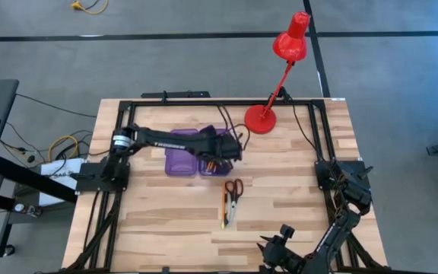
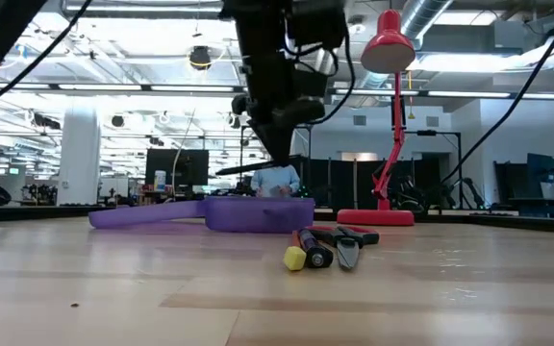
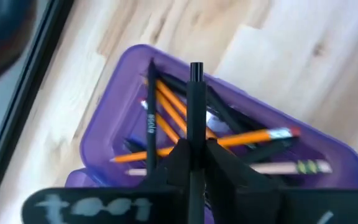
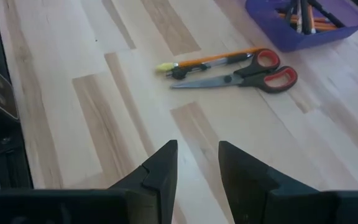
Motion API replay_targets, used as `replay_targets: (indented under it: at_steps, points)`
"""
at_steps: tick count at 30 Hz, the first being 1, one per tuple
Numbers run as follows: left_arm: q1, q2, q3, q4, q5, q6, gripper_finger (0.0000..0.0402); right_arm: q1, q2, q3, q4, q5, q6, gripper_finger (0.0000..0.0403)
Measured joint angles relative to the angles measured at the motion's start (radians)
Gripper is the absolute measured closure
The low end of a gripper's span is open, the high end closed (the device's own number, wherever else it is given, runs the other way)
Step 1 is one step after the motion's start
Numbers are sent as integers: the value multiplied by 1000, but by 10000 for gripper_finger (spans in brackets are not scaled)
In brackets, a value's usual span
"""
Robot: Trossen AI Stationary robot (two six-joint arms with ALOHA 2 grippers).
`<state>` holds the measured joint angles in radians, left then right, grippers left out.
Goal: Pick & place school supplies into a supply box
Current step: Put the black pen into the violet supply box
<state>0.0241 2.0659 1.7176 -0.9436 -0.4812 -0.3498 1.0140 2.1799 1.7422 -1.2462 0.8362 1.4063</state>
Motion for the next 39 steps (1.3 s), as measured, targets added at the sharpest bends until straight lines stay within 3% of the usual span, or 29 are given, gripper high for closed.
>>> replay_targets:
  at_steps: [8, 15, 30, 39]
  points:
    - [35, 0, 0, 72, 9, 0, 388, 20, 0, -11, -5, -22, -1, 291]
    - [80, 0, 0, 116, 111, -4, 379, 34, 0, -11, 2, -21, 0, 291]
    - [79, 0, 0, 72, 84, -33, 298, 52, 0, -11, 6, -19, 35, 291]
    - [-35, -30, 0, -17, 76, 120, 289, 50, 0, -11, -34, -2, 28, 291]
